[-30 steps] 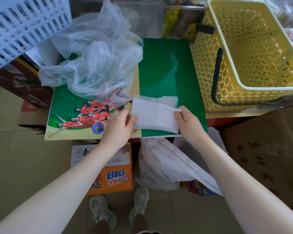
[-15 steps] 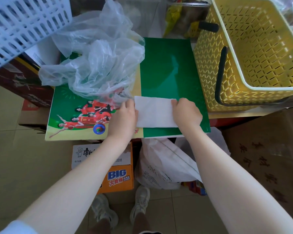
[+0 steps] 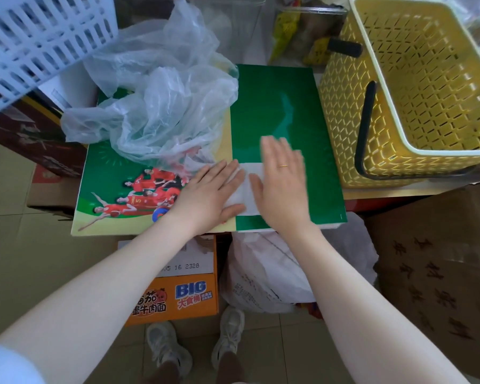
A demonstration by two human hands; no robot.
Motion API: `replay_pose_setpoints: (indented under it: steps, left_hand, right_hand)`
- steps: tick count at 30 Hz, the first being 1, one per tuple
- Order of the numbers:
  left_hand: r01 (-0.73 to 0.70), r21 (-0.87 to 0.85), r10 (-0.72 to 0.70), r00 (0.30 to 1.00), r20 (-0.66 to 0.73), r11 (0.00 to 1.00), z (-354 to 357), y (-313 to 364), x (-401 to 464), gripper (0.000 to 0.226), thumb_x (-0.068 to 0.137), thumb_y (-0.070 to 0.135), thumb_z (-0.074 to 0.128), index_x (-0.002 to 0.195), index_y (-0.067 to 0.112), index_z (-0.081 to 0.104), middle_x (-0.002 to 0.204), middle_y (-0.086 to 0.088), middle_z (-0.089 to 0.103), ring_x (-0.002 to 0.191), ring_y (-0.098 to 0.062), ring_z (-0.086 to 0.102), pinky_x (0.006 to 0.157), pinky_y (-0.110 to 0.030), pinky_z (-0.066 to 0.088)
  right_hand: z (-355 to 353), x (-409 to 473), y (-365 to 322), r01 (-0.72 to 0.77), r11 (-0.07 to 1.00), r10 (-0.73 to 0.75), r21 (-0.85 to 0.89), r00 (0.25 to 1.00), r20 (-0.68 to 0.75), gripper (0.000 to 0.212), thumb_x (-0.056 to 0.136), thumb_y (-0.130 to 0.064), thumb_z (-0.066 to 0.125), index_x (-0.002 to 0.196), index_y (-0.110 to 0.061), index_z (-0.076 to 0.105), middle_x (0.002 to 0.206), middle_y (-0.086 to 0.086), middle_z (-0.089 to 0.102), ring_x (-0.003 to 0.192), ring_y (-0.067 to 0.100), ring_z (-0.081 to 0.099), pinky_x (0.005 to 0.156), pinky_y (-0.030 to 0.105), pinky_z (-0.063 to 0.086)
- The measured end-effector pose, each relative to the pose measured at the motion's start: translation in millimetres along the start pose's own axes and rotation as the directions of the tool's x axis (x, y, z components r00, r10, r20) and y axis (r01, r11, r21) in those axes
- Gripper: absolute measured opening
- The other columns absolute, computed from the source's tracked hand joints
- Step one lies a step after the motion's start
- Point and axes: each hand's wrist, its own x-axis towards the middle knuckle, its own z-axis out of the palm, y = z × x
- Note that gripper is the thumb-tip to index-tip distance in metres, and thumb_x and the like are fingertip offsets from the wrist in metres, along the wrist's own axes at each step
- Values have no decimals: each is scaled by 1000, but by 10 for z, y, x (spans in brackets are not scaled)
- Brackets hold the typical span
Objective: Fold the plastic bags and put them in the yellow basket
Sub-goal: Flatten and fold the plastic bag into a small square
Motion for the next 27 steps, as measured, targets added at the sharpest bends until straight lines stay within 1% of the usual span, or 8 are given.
replay_pose_setpoints:
  steps: [4, 8, 12, 18, 21, 23, 25, 27]
  left_hand:
    - [15, 77, -19, 998, 57, 997, -20, 10, -8, 86, 76, 65, -1, 148, 18, -1, 157, -1, -1, 143, -19, -2, 114, -35, -4]
    - [36, 70, -42, 996, 85, 997, -24, -36, -28, 86, 81, 71, 5, 147, 17, -7, 156, 0, -11, 143, -17, -8, 113, -34, -7]
    - [25, 89, -36, 991, 128, 996, -72, -85, -47, 86, 83, 72, 11, 147, 17, -9, 155, 0, -14, 143, -17, -9, 115, -36, -3]
    - [21, 124, -35, 994, 108, 992, -165, -47, -38, 86, 87, 66, 31, 148, 13, 0, 156, -4, -6, 143, -19, -1, 116, -37, 2]
    - [-169, 225, 183, 982, -43, 960, -193, -51, 5, 83, 84, 61, 47, 146, 12, 23, 154, -8, 16, 141, -24, 17, 114, -38, 13]
    - [-312, 220, 308, 950, 54, 924, -200, -58, 22, 74, 89, 55, 44, 147, 15, 18, 155, -7, 10, 142, -25, 14, 115, -37, 8]
    - [-318, 159, 297, 944, 144, 935, -218, -42, -21, 72, 91, 55, 37, 147, 16, 18, 155, -7, 11, 142, -25, 15, 115, -37, 4]
    - [-308, 173, 287, 948, 134, 936, -219, 4, -140, 74, 84, 60, 43, 140, 13, 37, 147, -13, 34, 132, -30, 38, 110, -42, 18]
  right_hand:
    - [232, -43, -74, 178, 984, -170, 2, 939, 297, 76, 85, -50, 3, 148, -9, 17, 156, 6, 19, 145, 20, 14, 115, 31, 0]
    - [263, -123, 112, 195, 979, -167, -63, 937, 305, 72, 90, -47, 9, 146, -3, 22, 153, 14, 25, 143, 26, 22, 115, 32, 2]
    - [176, -253, 344, 135, 985, -99, -104, 950, 295, 82, 90, -56, -9, 147, -5, 21, 154, 11, 22, 143, 24, 19, 114, 33, 1]
    - [-31, -313, 507, 107, 973, -22, -204, 924, 382, 82, 80, -51, -11, 149, -9, 4, 158, 6, 4, 146, 18, 5, 114, 34, -7]
    - [-74, -282, 460, 112, 958, 0, -262, 920, 391, 81, 82, -48, -1, 147, -3, 19, 155, 12, 20, 143, 24, 21, 116, 39, 8]
    - [-91, -274, 432, 135, 959, -37, -248, 931, 364, 69, 86, -39, 19, 135, 2, 43, 142, 18, 44, 129, 30, 46, 107, 44, 33]
    - [-98, -321, 454, 180, 968, -110, -174, 930, 350, 57, 86, -31, 31, 125, 3, 54, 132, 20, 54, 117, 33, 57, 93, 45, 49]
    - [-137, -462, 479, 237, 962, -175, -139, 918, 355, 57, 88, -37, 34, 126, 0, 54, 133, 19, 53, 118, 33, 55, 92, 45, 51]
